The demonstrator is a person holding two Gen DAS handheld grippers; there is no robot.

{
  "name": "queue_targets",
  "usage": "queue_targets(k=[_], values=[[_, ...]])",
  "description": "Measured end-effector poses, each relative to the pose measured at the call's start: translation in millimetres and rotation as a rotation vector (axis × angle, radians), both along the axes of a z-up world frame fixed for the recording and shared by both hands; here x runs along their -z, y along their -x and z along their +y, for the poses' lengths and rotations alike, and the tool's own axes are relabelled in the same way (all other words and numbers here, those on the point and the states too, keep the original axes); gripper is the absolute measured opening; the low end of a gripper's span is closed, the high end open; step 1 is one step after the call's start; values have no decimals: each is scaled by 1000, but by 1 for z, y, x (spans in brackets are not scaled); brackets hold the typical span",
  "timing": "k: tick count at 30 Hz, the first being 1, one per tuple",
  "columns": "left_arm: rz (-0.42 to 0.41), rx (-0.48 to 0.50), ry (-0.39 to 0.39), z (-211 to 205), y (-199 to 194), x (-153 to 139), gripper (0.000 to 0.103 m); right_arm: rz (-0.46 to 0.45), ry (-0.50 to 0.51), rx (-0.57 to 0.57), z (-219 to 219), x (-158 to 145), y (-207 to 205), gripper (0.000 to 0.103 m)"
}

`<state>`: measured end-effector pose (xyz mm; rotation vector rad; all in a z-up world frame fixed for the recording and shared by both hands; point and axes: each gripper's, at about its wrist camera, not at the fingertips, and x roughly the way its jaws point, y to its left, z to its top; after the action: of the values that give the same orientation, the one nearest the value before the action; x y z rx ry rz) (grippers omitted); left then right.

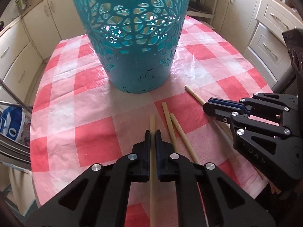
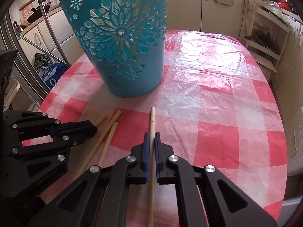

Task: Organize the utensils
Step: 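Close the left tool on one chopstick while the right tool grasps another, then lift the left tool's chopstick over the basket and open it while the right tool holds its chopstick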

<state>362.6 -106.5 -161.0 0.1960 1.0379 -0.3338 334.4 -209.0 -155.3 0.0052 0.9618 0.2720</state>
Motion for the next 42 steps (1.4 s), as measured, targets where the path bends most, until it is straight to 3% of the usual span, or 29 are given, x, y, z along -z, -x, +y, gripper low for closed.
queue_targets(k=[8,12,14,19,22,26,29,33,42], values=[[-7,-16,63,19,9,-11,5,-28,63,-13,11,1,-3,7],[-51,-4,133,29,16,-30,5,-41,99,-26,17,1,-4,7],[-92,15,205,34,23,-45,5,-46,95,-24,15,2,-4,7],[-266,44,405,46,39,-105,5,-48,44,5,9,3,-2,7],[-430,34,495,52,33,-157,5,-43,3,26,4,4,-2,7],[-605,-28,577,51,16,-201,5,-44,-16,33,3,4,-3,7],[-684,-98,608,47,-8,-211,5,-46,-22,36,3,4,-3,7],[-724,-191,641,39,-47,-209,5,-50,-30,37,2,5,-2,7],[-832,-323,538,18,-93,-194,5,-47,-62,39,-1,6,-3,7]])
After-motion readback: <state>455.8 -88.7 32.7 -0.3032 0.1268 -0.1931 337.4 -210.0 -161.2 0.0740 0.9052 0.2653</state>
